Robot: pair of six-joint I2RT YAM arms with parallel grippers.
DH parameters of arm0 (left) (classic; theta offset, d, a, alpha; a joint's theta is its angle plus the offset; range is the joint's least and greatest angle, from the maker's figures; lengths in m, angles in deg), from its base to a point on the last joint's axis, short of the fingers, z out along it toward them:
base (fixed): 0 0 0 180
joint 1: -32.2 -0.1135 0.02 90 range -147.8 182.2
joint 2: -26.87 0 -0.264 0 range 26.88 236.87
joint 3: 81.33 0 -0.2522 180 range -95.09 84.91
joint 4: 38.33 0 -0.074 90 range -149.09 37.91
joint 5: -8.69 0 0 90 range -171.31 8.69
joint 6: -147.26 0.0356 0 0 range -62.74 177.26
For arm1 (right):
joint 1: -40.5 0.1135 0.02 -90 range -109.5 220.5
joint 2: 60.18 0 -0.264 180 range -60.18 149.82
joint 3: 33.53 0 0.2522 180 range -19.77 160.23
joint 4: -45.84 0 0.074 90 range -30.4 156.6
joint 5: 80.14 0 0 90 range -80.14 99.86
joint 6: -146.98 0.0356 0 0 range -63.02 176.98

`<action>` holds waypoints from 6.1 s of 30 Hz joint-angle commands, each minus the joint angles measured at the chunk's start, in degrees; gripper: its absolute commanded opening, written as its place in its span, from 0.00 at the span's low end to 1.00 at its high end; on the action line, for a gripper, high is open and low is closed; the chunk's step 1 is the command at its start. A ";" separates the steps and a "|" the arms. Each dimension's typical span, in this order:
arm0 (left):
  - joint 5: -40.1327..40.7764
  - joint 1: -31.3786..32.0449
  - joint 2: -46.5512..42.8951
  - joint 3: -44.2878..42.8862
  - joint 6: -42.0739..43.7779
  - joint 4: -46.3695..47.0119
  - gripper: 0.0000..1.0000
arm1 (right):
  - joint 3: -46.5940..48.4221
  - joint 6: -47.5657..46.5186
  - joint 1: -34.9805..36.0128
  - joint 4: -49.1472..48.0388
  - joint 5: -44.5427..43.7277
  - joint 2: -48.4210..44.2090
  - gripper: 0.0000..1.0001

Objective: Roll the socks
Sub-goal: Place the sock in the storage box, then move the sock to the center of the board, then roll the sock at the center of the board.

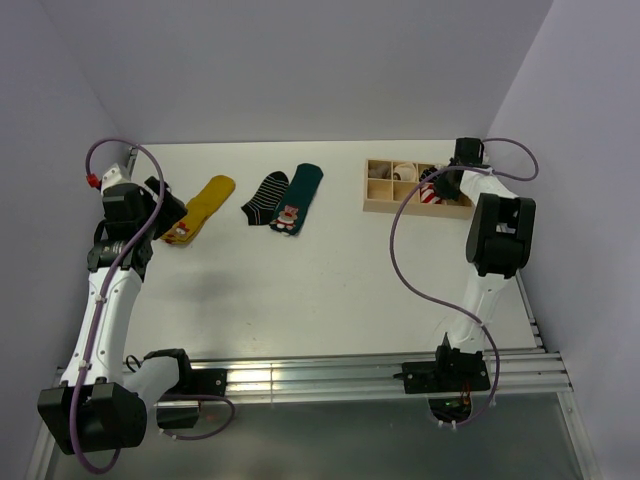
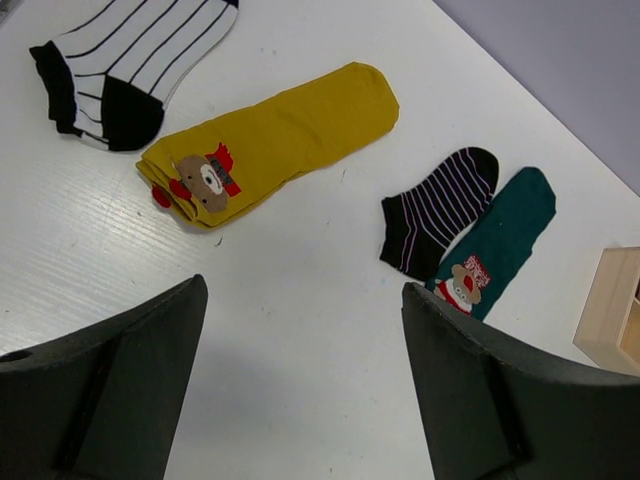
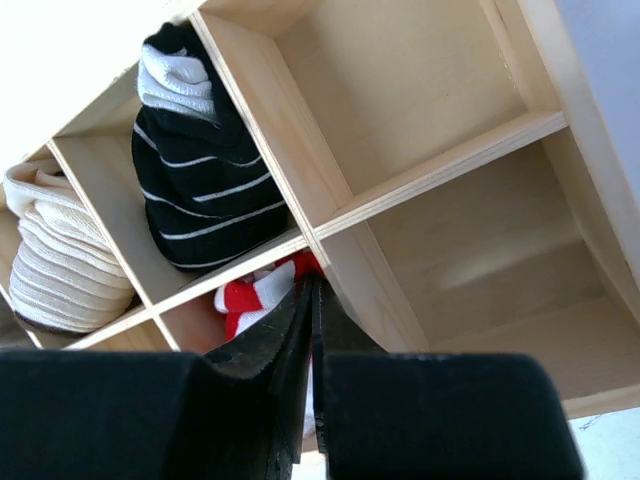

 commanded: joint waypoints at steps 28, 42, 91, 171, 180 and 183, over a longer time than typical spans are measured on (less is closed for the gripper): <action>-3.63 -1.20 -6.38 1.72 2.29 4.56 0.99 | 6.34 -22.35 36.64 -4.15 12.76 -5.77 0.40; -4.68 -1.20 -8.40 2.42 2.82 5.26 0.99 | 17.64 -22.54 47.82 5.53 3.44 12.27 0.40; -8.73 -1.20 -7.09 2.86 2.64 6.14 1.00 | -24.31 -33.78 62.14 -11.00 -14.49 -13.84 0.59; -8.47 30.79 12.95 32.31 -24.95 31.63 0.60 | -19.48 7.17 45.27 -27.70 59.25 6.90 0.00; -5.83 31.15 19.19 30.46 -24.78 31.63 0.50 | -18.42 6.65 45.27 -26.56 59.78 7.87 0.00; -5.83 31.23 20.59 30.90 -25.13 32.15 0.43 | -18.16 5.42 45.18 -25.42 58.72 7.34 0.01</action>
